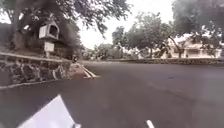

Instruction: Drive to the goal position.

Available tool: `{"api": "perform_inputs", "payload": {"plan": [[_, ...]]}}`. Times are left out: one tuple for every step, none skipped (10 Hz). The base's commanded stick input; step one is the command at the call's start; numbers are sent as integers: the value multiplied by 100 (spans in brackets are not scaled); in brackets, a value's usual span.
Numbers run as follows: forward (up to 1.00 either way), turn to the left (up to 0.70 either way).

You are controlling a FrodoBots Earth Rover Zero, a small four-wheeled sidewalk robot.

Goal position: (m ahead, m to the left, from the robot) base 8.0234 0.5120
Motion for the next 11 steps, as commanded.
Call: {"api": "perform_inputs", "payload": {"plan": [[50, -39], [50, -30], [50, -21], [50, -12], [50, -3], [50, 0], [50, 0], [50, 0], [50, 0], [50, 0], [50, 0]]}}
